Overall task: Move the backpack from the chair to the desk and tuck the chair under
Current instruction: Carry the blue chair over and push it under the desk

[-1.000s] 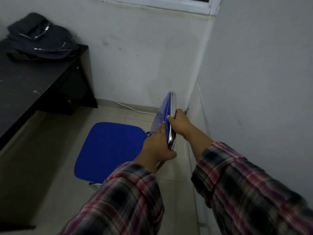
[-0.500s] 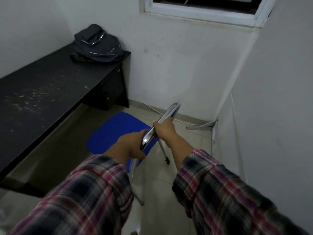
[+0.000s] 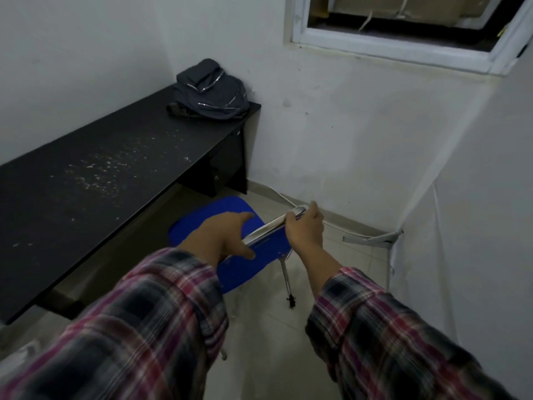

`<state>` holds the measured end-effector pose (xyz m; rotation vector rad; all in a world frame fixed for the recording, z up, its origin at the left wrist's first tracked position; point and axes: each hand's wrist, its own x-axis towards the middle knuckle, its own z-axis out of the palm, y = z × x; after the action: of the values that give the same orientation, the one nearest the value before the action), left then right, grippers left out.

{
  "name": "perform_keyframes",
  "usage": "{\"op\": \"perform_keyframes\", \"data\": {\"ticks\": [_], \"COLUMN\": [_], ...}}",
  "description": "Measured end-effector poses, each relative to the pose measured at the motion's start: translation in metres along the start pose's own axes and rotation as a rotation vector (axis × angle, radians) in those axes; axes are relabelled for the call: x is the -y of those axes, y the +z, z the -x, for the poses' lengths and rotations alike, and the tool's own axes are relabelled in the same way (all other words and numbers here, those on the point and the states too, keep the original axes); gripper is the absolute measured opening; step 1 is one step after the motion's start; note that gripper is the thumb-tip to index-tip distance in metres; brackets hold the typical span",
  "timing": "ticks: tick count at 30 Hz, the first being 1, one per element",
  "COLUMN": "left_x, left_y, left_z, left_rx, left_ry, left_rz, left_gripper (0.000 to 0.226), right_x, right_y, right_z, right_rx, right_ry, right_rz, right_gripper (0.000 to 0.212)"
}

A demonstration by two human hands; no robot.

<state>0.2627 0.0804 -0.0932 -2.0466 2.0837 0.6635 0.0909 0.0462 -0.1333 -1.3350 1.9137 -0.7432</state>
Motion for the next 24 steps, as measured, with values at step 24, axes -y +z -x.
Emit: {"op": "perform_keyframes", "data": {"ticks": [24], "left_x": [-0.018], "left_y": [0.015], "left_z": [-0.030], "left_rx": [0.212], "left_ry": [-0.370], "left_rz": [0.356], "left_gripper": [0.072], "right_x": [0.025], "right_y": [0.015], "right_z": [-0.101], "right_rx": [0.470], "right_ry": [-0.168], "right_rz": [0.050], "right_gripper": [0.083]}}
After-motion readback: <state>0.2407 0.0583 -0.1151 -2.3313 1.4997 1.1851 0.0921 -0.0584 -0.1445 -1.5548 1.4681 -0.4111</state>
